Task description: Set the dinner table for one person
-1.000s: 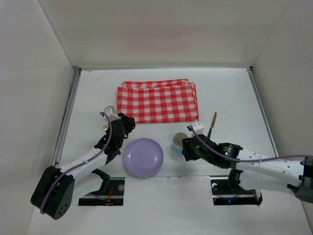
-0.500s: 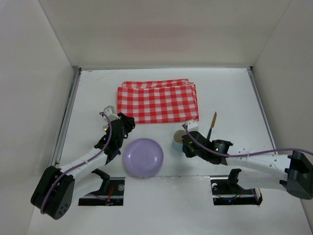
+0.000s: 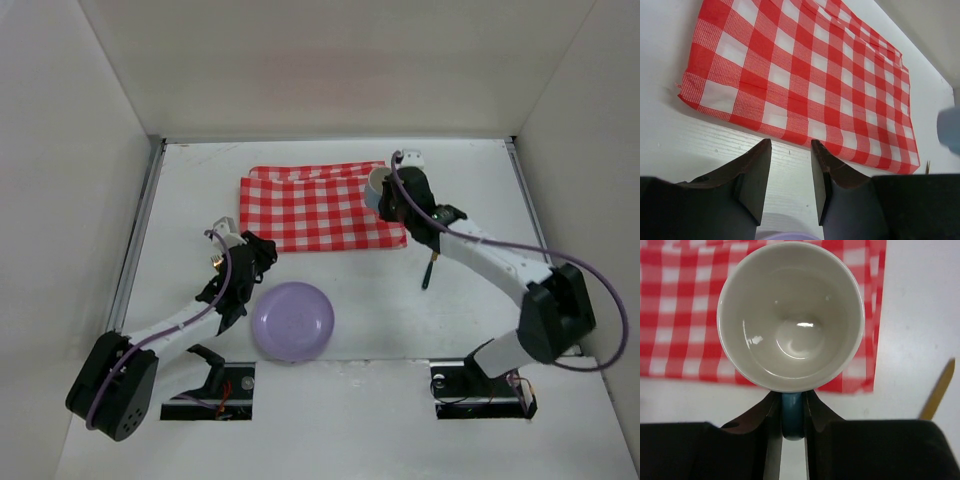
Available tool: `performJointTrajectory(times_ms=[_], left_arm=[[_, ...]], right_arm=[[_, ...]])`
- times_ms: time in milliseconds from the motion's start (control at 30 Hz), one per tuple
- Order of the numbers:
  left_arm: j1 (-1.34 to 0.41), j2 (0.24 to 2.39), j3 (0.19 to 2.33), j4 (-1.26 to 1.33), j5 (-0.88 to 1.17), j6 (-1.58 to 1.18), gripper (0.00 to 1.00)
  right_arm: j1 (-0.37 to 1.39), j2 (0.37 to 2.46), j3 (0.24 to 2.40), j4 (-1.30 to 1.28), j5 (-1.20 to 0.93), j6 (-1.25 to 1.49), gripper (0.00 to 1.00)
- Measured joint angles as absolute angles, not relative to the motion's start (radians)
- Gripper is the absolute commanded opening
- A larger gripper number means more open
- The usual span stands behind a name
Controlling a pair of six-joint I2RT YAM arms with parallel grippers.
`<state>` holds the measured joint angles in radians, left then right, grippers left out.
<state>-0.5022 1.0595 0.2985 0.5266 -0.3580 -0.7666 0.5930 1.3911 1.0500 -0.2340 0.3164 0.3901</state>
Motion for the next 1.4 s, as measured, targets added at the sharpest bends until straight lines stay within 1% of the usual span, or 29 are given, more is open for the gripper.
performJointTrajectory(times_ms=[133, 233, 367, 600, 800, 900, 967, 1000, 1133, 1167, 1200, 1400], left_arm=[[-0.495, 1.066, 0.281, 0.54, -0.355, -0.768, 0.35], [-0.487, 1.065, 0.268, 0.542, -0.356, -0.768, 0.35], [-0.482, 1.063, 0.259, 0.543, -0.357, -0.769, 0.35], [-0.48, 1.079, 0.259, 0.55, -0.356, -0.774, 0.35], [-0.462, 1.081, 0.259, 0.55, -0.356, -0.776, 0.35], [-0.46, 1.083, 0.259, 0.55, -0.356, -0.776, 0.35], [-0.46, 1.085, 0.259, 0.55, -0.355, -0.776, 0.35], [-0.46, 1.085, 0.259, 0.55, -0.355, -0.777, 0.35], [-0.46, 1.085, 0.259, 0.55, -0.355, -0.78, 0.35], [-0.46, 1.085, 0.259, 0.55, -0.355, -0.78, 0.35], [-0.459, 1.085, 0.259, 0.55, -0.355, -0.78, 0.35], [-0.457, 1.085, 0.259, 0.55, -0.355, -0.781, 0.35]], right_arm=[[0.501, 1.659, 1.26, -0.179, 0.302, 0.353, 0.05], [0.468, 1.831, 1.412, -0.169, 0.302, 0.32, 0.05], [0.444, 1.974, 1.559, -0.187, 0.299, 0.294, 0.05], [0.41, 2.091, 1.715, -0.228, 0.29, 0.277, 0.06], [0.392, 2.148, 1.776, -0.255, 0.278, 0.276, 0.07], [0.39, 2.17, 1.78, -0.26, 0.271, 0.276, 0.1], [0.391, 2.183, 1.78, -0.271, 0.262, 0.276, 0.14], [0.391, 2.188, 1.78, -0.273, 0.259, 0.277, 0.18], [0.392, 2.189, 1.794, -0.276, 0.256, 0.285, 0.42], [0.393, 2.189, 1.799, -0.276, 0.257, 0.287, 0.47], [0.393, 2.189, 1.802, -0.274, 0.256, 0.288, 0.5], [0.393, 2.184, 1.802, -0.267, 0.259, 0.289, 0.58]])
